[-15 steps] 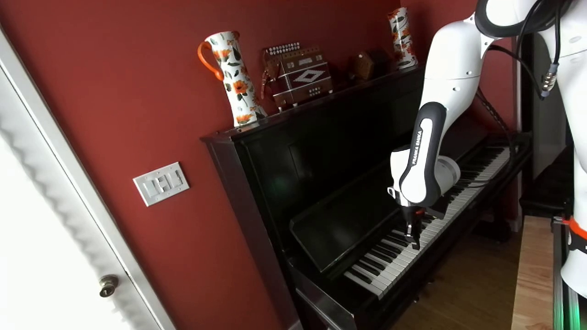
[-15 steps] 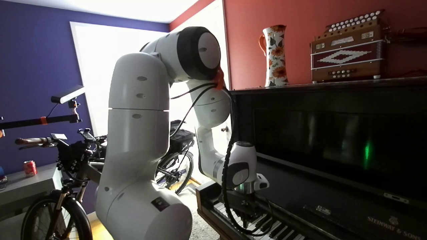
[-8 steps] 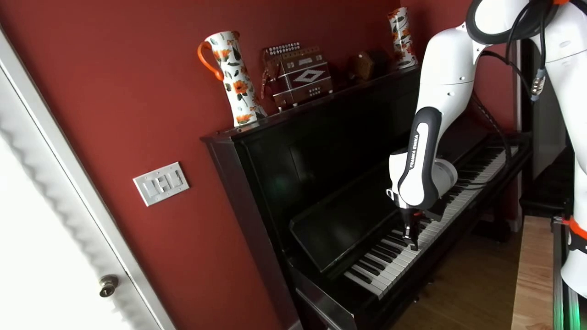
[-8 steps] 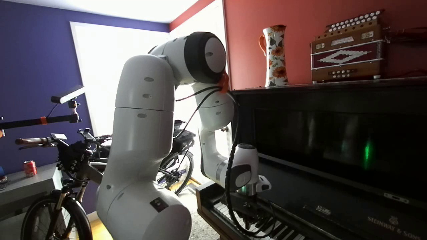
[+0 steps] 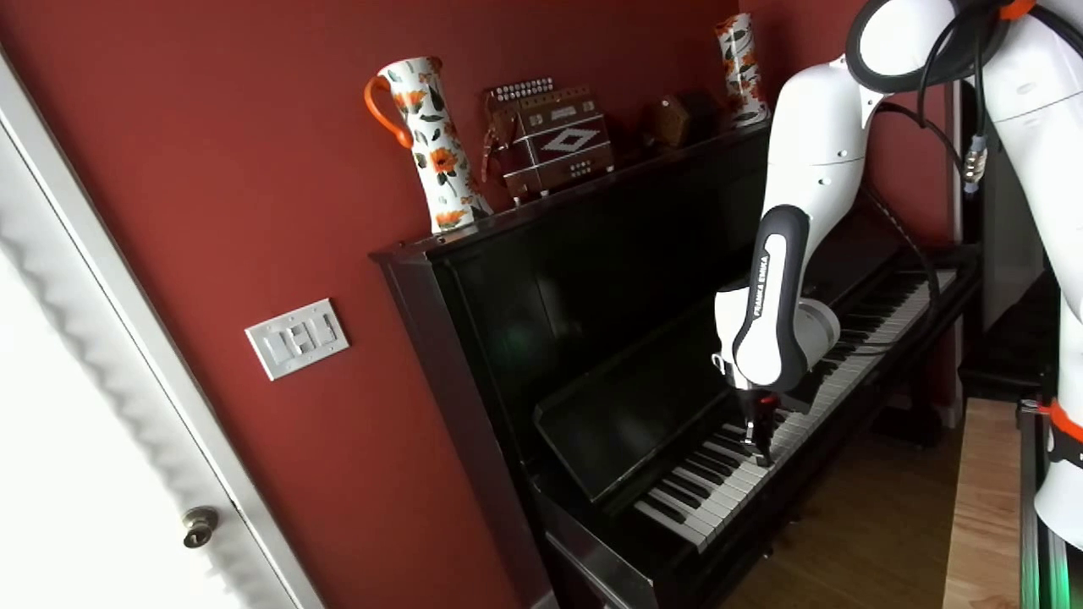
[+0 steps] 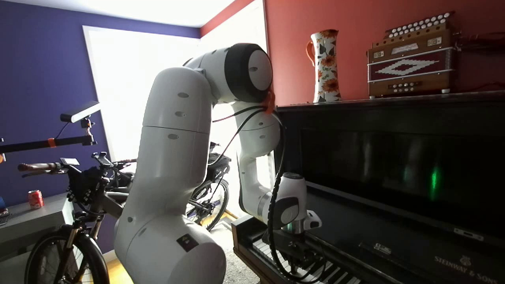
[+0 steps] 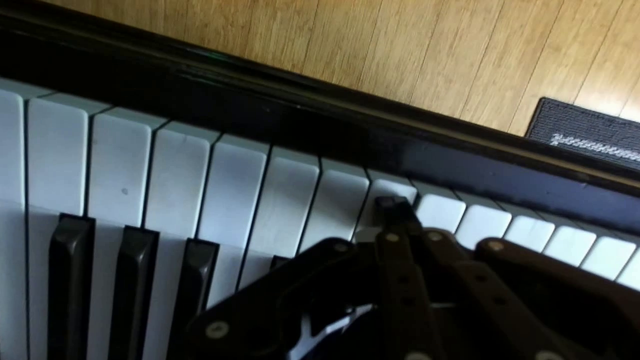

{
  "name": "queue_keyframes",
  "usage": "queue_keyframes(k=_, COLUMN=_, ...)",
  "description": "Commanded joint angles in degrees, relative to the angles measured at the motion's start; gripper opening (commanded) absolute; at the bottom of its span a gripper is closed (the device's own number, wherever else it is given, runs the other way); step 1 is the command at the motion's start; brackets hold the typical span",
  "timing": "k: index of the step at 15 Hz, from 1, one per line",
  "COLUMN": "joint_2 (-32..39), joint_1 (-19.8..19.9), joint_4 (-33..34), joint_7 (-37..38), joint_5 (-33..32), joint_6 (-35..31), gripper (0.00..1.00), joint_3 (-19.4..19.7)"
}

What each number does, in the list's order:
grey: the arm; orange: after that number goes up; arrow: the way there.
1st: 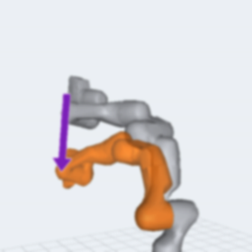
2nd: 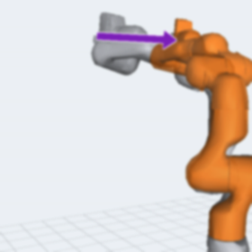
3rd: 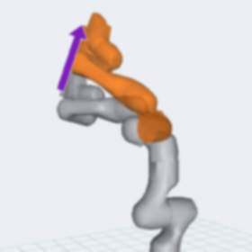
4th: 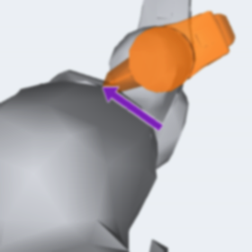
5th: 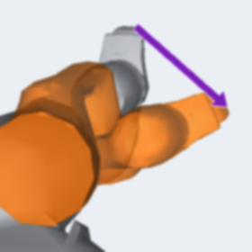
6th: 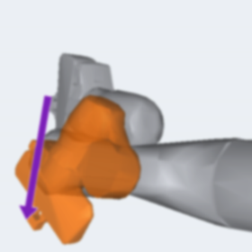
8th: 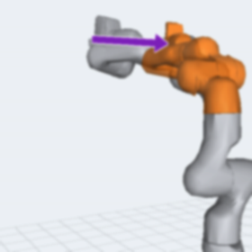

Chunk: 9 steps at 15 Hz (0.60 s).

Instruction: Press one white key on the left side of the piano

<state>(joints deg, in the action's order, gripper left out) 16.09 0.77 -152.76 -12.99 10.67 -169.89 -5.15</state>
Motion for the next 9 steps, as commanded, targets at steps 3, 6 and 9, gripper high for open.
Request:
queue_keyframes(k=3, joint_2=2.95, joint_1=1.31, joint_4=1.09, joint_7=2.75, joint_5=-1.95, joint_6=-1.66, gripper=0.00, joint_3=-1.13)
queue_keyframes(k=6, joint_2=3.71, joint_1=1.32, joint_4=1.40, joint_7=3.28, joint_5=-2.37, joint_6=-1.67, gripper=0.00, joint_3=-1.15)
queue_keyframes(k=9, joint_2=4.04, joint_1=1.40, joint_4=1.42, joint_7=3.49, joint_5=-2.45, joint_6=-1.63, gripper=0.00, joint_3=-1.30)
